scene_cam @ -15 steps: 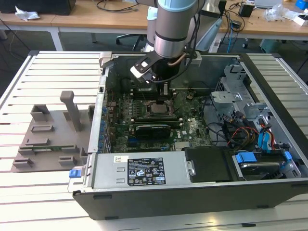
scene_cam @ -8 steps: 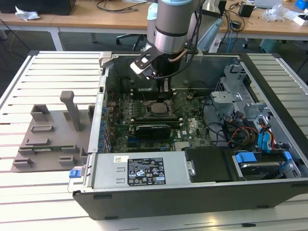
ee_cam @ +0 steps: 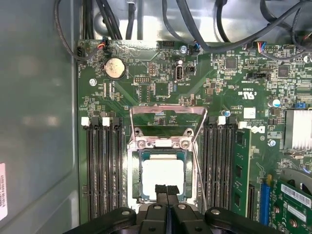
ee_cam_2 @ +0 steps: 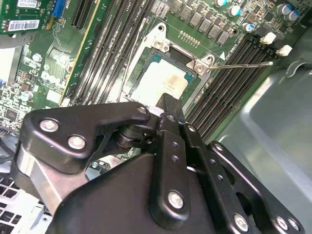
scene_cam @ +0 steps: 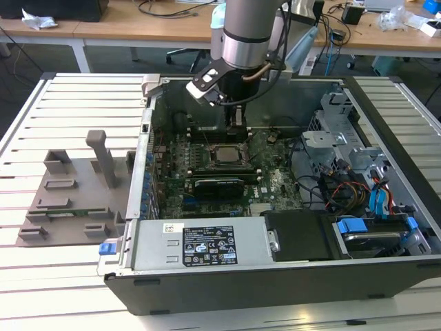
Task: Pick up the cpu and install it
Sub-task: 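Place the cpu into insertion slot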
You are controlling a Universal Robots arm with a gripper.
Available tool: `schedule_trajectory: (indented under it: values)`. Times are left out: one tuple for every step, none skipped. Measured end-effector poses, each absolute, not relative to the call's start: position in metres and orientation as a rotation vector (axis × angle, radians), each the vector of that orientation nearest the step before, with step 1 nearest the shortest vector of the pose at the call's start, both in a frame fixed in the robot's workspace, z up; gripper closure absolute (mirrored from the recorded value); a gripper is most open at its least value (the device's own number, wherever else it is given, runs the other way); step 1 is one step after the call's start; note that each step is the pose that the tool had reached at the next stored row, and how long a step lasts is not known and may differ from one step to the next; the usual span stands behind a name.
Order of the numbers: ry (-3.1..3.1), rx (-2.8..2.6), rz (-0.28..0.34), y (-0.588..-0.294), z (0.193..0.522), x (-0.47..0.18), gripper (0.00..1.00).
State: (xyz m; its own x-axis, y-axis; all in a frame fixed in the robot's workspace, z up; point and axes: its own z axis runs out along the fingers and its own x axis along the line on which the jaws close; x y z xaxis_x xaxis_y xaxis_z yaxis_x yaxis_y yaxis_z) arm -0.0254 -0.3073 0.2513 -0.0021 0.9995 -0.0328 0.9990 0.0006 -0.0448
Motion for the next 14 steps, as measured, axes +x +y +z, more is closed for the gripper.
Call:
schedule_trajectory:
  values:
    - [-2.216, -2.213, 0.086, -0.307, 0.252, -0.025, 0.89]
    - [-2.216, -2.213, 0.086, -0.307, 0.255, -0.025, 0.89]
    - [-2.216, -2.213, 0.086, -0.307, 0.256, -0.025, 0.89]
    - [-2.216, -2.213, 0.086, -0.307, 0.257, -0.025, 0.89]
    - [-2.216, -2.213, 0.086, -0.307, 0.259, -0.025, 0.89]
    - [-2.216, -2.213, 0.086, -0.307, 0.260, -0.025, 0.89]
    - [-2.216, -2.213, 0.086, -0.307, 0.261, -0.025, 0.89]
    - [-2.216, -2.213, 0.086, -0.307, 0.263, -0.025, 0.89]
    - [-2.216, -2.213, 0.086, -0.307, 0.265, -0.025, 0.89]
    - [-2.216, -2.213, 0.086, -0.307, 0.266, -0.025, 0.89]
    - [-2.216, -2.213, 0.086, -0.307, 0.267, -0.025, 0.89]
    - [-2.216, -2.213, 0.086, -0.307, 0.269, -0.025, 0.89]
    - [-2.216, -2.213, 0.086, -0.307, 0.270, -0.025, 0.89]
    - [-2.216, -2.213, 0.086, -0.307, 0.272, -0.025, 0.89]
